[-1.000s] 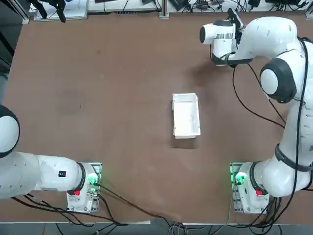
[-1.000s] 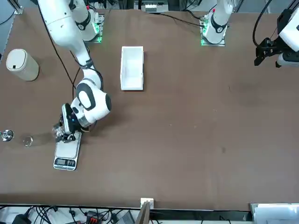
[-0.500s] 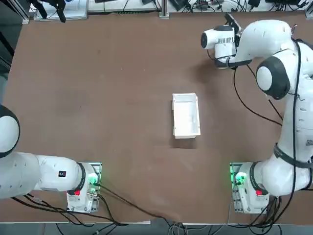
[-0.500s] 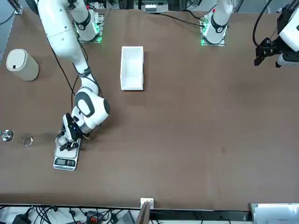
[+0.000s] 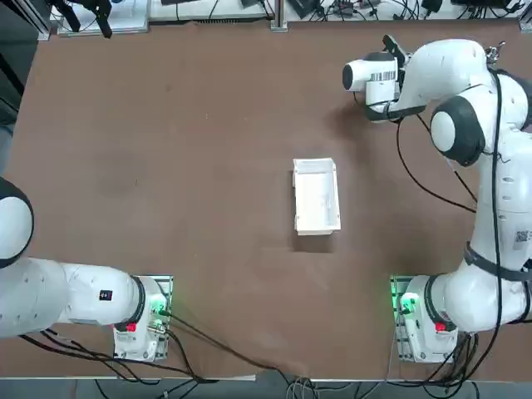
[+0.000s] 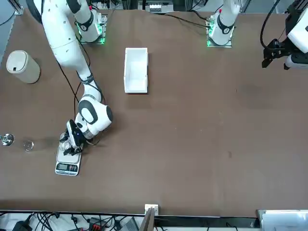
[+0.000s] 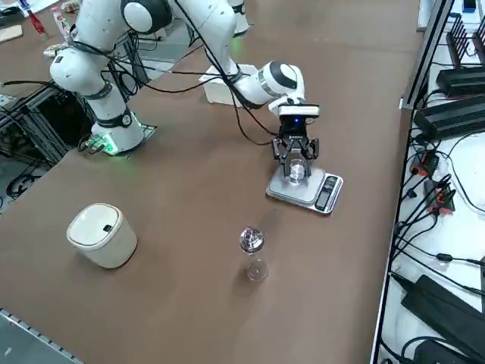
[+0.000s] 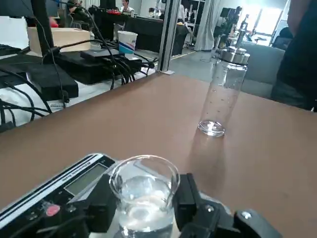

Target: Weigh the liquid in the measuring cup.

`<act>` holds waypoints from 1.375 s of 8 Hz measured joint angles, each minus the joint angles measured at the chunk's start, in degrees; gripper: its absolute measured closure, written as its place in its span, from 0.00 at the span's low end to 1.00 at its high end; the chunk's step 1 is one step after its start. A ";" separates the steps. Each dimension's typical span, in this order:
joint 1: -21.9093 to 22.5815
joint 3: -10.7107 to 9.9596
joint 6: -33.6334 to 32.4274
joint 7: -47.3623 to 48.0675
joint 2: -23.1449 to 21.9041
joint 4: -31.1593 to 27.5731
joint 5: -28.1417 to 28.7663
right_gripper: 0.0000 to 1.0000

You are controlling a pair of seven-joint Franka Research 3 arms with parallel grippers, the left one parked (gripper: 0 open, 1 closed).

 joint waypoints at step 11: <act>4.75 1.12 -5.09 -33.53 -9.31 5.31 27.68 0.00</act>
